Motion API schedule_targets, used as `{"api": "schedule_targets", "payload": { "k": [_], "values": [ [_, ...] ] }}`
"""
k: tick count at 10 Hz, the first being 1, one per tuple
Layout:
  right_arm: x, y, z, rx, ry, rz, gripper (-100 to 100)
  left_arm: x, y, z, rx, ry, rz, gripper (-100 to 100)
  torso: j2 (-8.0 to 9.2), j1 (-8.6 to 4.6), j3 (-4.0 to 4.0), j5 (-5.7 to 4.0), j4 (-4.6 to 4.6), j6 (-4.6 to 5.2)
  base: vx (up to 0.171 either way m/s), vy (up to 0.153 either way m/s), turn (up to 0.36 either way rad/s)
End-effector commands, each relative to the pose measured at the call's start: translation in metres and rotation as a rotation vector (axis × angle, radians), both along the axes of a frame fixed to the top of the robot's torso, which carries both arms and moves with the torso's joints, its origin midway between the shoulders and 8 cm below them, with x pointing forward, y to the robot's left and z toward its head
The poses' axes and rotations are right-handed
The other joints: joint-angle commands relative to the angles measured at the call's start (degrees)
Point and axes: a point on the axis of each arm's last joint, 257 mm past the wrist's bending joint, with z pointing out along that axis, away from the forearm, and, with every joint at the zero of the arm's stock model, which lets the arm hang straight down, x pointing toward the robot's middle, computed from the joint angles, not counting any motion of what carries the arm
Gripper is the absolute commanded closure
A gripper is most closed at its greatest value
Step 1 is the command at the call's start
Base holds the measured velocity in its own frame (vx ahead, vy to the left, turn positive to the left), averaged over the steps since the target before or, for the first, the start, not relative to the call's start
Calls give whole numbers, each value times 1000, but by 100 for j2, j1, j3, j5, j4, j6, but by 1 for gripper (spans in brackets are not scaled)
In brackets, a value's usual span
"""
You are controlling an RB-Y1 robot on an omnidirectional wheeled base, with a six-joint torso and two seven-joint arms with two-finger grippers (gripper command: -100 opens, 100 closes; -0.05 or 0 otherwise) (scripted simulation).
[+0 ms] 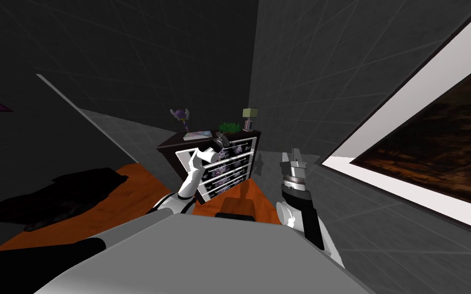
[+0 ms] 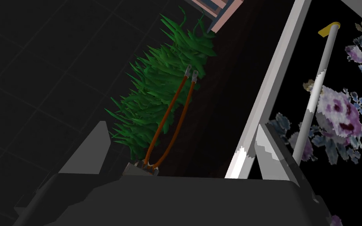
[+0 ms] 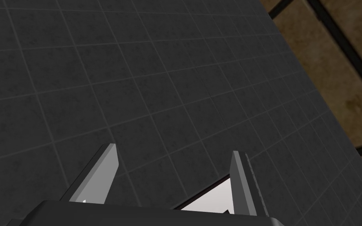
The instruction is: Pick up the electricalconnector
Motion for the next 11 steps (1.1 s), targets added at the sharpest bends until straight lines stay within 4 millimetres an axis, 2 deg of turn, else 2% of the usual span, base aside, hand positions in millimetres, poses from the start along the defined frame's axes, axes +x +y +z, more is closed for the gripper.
{"api": "schedule_targets", "payload": {
  "k": [1, 2, 6, 10, 11],
  "values": [
    [0, 0, 0, 0, 0, 0, 0, 1, -3, -4, 9, 28, -2, -100, 0, 0, 0, 0, 0, 0, -9, 1, 2],
    [0, 0, 0, 0, 0, 0, 0, 10, -9, -4, 2, 63, -16, -100, -3, 1, -2, 1, -1, -1, -14, 0, -34],
    [0, 0, 0, 0, 0, 0, 0, 18, -20, 0, 25, 130, -29, -100, -6, 1, -3, 0, -1, 0, -8, 2, -20],
    [0, 0, 0, 0, 0, 0, 0, 25, -25, -3, 46, 199, -33, -100, -8, 0, -5, 0, -2, -1, 0, 0, -11],
    [0, 0, 0, 0, 0, 0, 0, 32, -26, -3, 52, 236, -33, -100, -8, 1, -5, 1, -2, -2, 7, -2, -20]
  ]
}}
